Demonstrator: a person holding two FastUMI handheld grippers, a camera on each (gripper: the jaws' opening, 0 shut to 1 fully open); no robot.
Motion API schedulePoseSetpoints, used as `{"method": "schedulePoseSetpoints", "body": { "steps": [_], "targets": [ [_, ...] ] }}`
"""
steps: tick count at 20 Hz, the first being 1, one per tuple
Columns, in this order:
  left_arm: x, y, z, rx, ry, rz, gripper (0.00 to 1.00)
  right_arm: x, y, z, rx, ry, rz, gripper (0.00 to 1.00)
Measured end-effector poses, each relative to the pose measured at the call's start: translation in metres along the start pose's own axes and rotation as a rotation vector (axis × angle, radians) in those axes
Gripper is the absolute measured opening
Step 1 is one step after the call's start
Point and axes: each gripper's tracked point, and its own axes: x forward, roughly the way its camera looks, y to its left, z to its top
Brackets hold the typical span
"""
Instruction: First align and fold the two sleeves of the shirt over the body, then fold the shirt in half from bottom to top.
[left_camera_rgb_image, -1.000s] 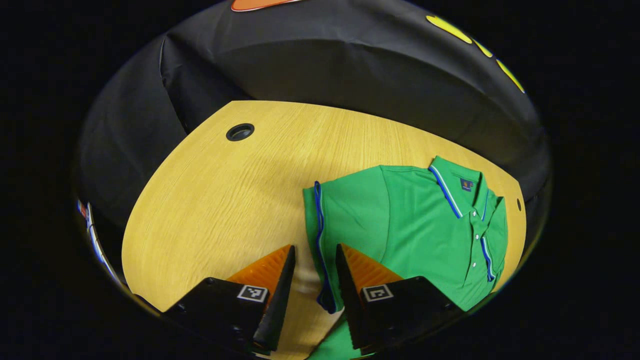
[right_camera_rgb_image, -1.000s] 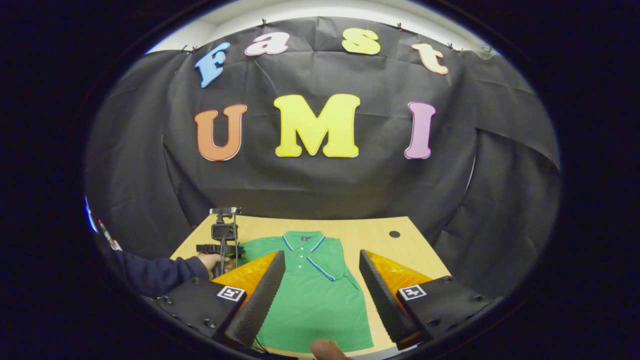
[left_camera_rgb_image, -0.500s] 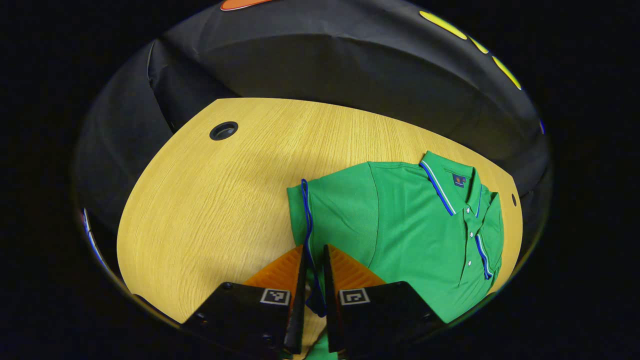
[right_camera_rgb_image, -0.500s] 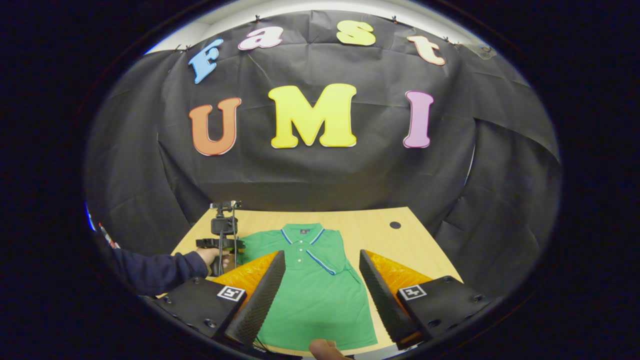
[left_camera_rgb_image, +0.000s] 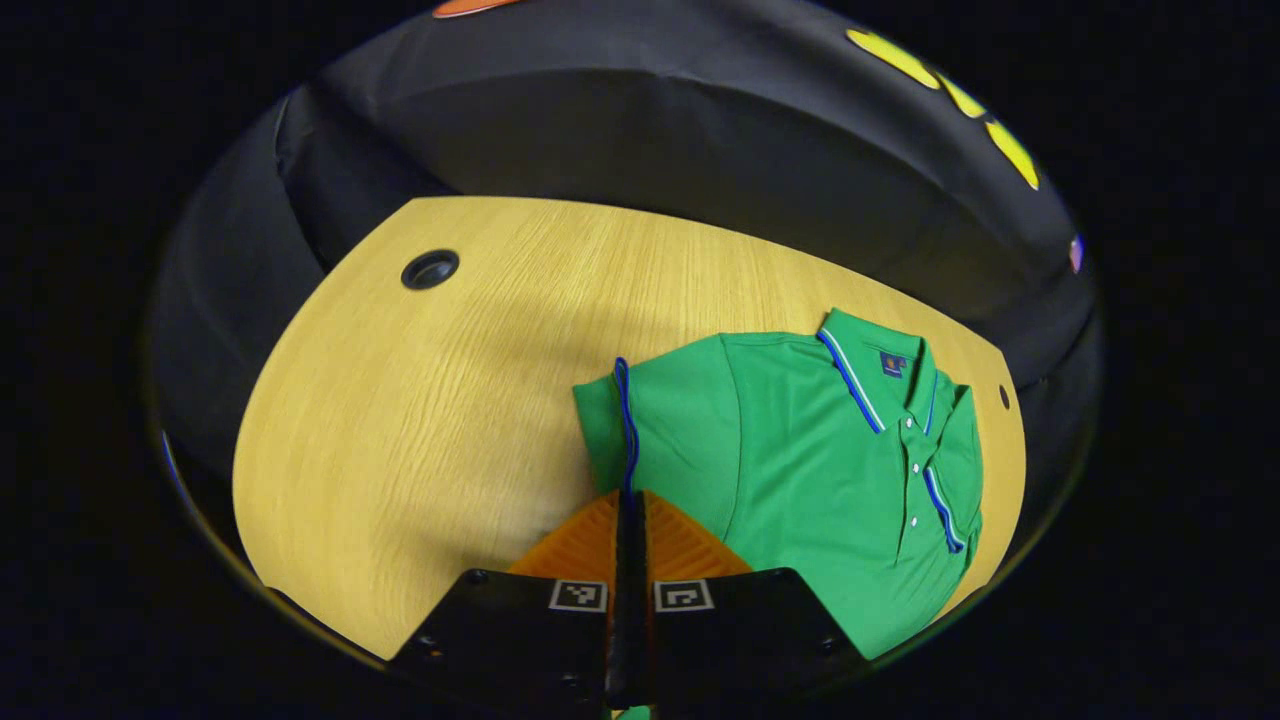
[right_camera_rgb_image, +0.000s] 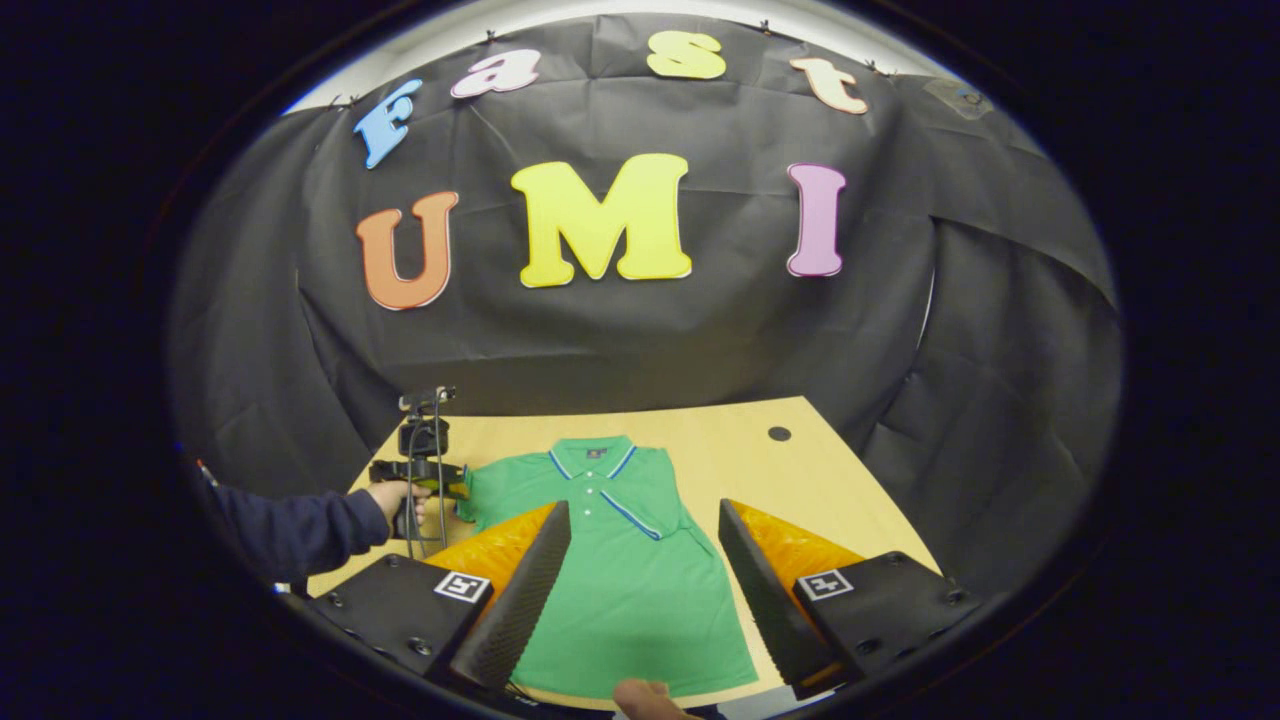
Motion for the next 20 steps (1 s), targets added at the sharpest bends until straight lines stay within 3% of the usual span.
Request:
{"method": "schedulePoseSetpoints", "body": {
  "steps": [7,11,14,20],
  "targets": [
    [-0.023,-0.049,0.029,0.295,-0.071,-0.052,0.03,-0.002,0.0,-0.012,-0.008,0.001,-0.005,0.95],
    [-0.024,-0.08,0.027,0.582,-0.118,-0.003,0.03,-0.006,-0.009,-0.018,0.012,0.009,-0.031,0.95],
    [-0.013,-0.098,0.007,0.739,-0.104,0.02,0.04,-0.009,-0.017,-0.026,0.026,0.022,-0.06,0.95],
    [0.002,-0.112,-0.02,0.836,-0.108,0.021,0.03,-0.017,-0.025,-0.04,0.042,0.036,-0.113,0.95]
  ]
}}
